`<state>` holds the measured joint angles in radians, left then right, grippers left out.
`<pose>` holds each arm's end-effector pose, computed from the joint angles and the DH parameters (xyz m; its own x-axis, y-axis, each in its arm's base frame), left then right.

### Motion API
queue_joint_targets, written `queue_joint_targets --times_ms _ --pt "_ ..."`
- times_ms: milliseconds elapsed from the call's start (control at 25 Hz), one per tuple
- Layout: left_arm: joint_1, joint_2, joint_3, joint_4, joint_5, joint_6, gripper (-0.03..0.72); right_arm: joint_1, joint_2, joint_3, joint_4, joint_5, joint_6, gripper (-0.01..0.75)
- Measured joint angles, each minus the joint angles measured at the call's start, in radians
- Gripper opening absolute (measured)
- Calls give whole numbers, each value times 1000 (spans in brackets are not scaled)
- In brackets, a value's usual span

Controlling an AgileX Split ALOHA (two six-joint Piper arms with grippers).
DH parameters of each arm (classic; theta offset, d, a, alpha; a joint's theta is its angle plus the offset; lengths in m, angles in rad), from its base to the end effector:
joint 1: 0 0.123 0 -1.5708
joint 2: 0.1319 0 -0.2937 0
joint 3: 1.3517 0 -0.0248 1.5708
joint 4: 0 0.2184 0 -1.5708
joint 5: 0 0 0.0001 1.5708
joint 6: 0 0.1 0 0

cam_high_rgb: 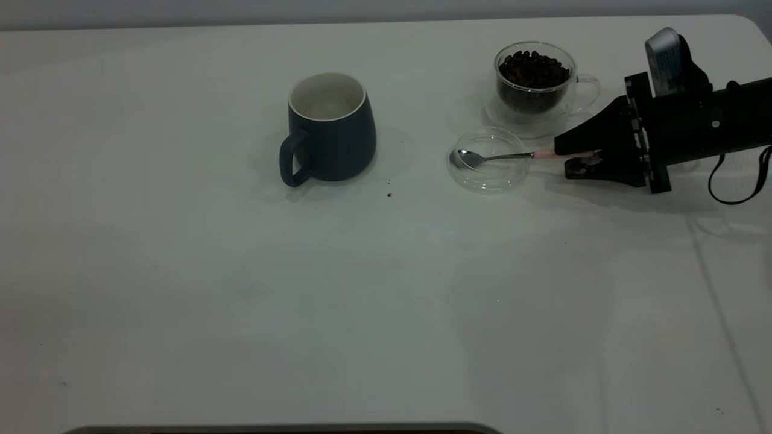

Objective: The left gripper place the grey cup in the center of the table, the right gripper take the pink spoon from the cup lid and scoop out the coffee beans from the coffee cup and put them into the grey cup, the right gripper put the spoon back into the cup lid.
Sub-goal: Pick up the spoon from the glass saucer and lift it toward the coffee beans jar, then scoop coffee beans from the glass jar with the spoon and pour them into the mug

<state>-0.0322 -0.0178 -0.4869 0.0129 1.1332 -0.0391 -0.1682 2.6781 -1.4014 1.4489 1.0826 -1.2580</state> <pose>-0.0387 0.0024 0.2473 -0.5154 -0.0170 -0.8568 0.0049 0.9997 -0.0228 0.3986 0.0213 -0.0223 -0.9754 0.1936 -0.1057 0.0020 0.4869 0.8734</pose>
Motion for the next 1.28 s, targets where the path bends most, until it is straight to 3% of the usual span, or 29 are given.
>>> queue_joint_targets --times_ms 80,280,440,800,1280 --pt "0 0 0 0 0 0 565 0 0 0 8 0 0 344" --pt "0 0 0 0 0 0 565 0 0 0 13 8 0 100" --pt "0 0 0 0 0 -1 565 -12 0 -1 -13 16 0 102" --pt "0 0 0 0 0 -3 565 -113 -51 -1 -147 25 28 102" --pt "0 0 0 0 0 -3 565 -119 -218 -2 -269 60 40 102"
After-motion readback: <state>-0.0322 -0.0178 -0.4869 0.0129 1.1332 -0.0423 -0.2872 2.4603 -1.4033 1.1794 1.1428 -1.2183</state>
